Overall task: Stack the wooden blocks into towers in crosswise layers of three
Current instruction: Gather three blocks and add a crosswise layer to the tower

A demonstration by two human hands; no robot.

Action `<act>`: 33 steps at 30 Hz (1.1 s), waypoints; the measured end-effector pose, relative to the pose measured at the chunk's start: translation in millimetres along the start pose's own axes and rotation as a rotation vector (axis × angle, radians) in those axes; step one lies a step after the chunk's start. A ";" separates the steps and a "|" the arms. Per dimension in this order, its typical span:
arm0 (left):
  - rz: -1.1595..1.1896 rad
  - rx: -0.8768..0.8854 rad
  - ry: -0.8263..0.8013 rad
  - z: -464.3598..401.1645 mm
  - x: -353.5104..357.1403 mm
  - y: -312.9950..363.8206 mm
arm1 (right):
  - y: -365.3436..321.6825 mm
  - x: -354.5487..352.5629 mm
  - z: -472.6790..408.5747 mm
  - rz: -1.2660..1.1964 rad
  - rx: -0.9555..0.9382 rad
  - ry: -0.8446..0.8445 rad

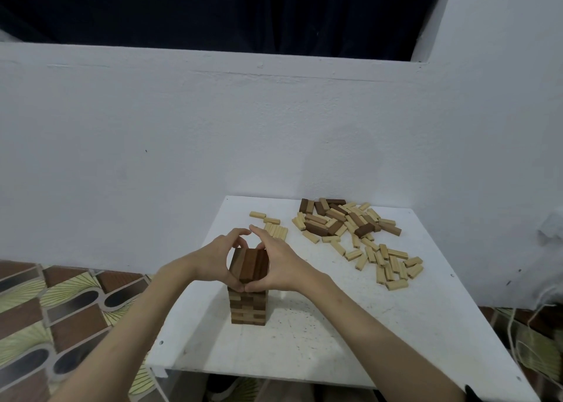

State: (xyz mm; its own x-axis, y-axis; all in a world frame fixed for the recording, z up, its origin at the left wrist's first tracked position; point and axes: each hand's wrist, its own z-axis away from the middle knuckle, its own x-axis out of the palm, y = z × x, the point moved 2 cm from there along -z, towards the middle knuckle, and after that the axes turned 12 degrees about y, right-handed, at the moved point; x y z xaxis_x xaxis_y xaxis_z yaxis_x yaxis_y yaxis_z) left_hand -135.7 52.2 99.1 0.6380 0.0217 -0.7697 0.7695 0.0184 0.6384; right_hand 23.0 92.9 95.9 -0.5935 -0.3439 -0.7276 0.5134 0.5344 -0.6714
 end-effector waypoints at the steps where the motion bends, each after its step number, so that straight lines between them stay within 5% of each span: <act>1: 0.002 0.001 -0.003 0.2 -0.1 0.5 | -0.4 0.1 0.1 0.001 0.001 0.000; 24: 0.037 -0.104 -0.070 4.7 -5.7 -0.3 | -5.0 -12.4 8.9 -0.024 0.114 -0.058; 29: 0.365 -0.365 0.085 15.6 -33.3 6.2 | -9.7 -44.6 18.7 -0.321 0.308 0.011; 33: 0.610 -0.588 0.114 13.8 -42.0 16.5 | -17.7 -54.5 18.9 -0.833 0.656 0.011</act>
State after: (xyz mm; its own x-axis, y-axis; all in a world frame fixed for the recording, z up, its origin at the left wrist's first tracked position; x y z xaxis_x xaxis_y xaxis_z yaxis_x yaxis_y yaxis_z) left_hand -149.4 37.7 141.9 0.9050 0.2961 -0.3055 0.1327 0.4858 0.8639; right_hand 58.0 87.6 144.8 -0.9160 -0.4013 -0.0034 0.1739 -0.3894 -0.9045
